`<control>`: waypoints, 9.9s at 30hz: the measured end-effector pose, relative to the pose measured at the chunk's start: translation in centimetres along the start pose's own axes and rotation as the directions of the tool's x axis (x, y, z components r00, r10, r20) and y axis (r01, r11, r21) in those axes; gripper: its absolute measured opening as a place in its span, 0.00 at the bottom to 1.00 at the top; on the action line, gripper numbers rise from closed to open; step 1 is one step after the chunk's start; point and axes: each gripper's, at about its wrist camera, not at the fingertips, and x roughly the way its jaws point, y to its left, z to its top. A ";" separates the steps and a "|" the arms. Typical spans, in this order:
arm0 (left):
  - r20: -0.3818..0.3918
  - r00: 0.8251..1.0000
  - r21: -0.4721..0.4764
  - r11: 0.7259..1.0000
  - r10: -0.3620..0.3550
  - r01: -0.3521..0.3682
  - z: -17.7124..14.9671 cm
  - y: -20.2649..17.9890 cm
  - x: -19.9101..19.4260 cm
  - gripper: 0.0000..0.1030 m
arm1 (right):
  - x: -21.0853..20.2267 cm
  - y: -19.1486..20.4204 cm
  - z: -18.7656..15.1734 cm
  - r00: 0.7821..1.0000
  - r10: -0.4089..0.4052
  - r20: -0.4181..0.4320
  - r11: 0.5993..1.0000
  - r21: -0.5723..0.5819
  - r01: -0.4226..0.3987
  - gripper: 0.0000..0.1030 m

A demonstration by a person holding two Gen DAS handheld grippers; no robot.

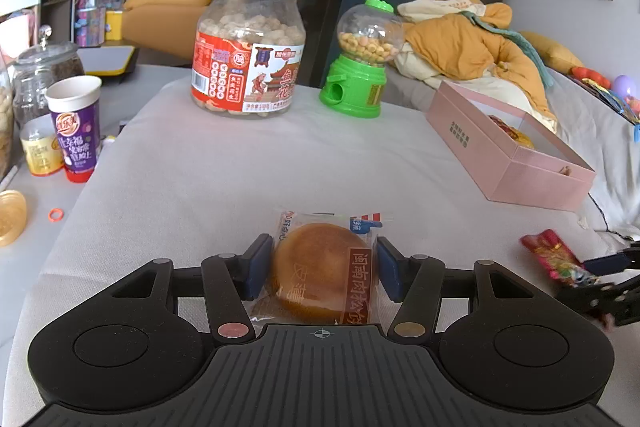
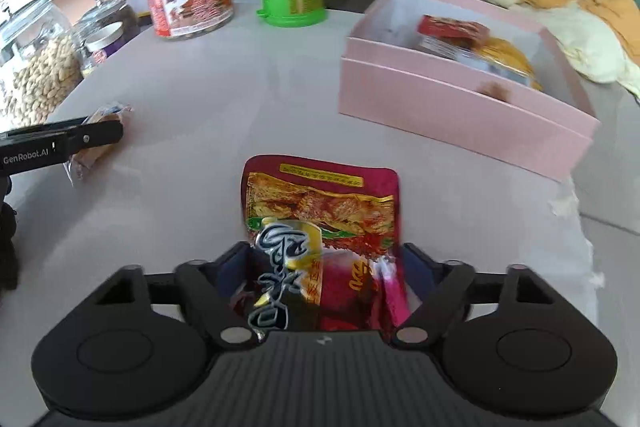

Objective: Organize snacks

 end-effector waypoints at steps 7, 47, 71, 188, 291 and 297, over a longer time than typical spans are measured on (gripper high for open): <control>0.000 1.000 0.004 1.000 0.003 -0.003 0.0 0.0 0.0 0.59 | -1.8 -1.6 -1.7 1.000 -0.007 0.020 1.000 0.013 0.007 0.71; -0.089 0.992 0.068 0.993 -0.095 0.101 0.9 -11.1 -2.5 0.59 | -0.3 -2.9 -2.3 0.988 -0.132 0.084 0.952 0.288 0.103 1.00; -0.143 0.979 0.066 0.985 -0.146 0.156 -0.7 -12.3 -1.1 0.59 | -3.0 -11.7 -4.3 0.968 0.219 0.118 0.875 0.416 -0.249 0.86; -0.109 0.962 0.184 0.946 -0.251 0.268 0.7 -17.6 1.2 0.59 | -9.8 -7.4 -4.2 0.955 -0.159 0.250 0.986 0.088 0.141 0.58; -0.036 0.997 0.239 0.969 0.069 -0.058 -4.3 -16.2 0.7 0.60 | -1.0 -4.0 -5.5 0.951 -0.237 0.201 0.952 0.242 0.186 1.00; -0.036 0.997 0.239 0.969 0.069 -0.058 -4.3 -16.2 0.7 0.60 | -1.0 -4.0 -5.5 0.951 -0.237 0.201 0.952 0.242 0.186 1.00</control>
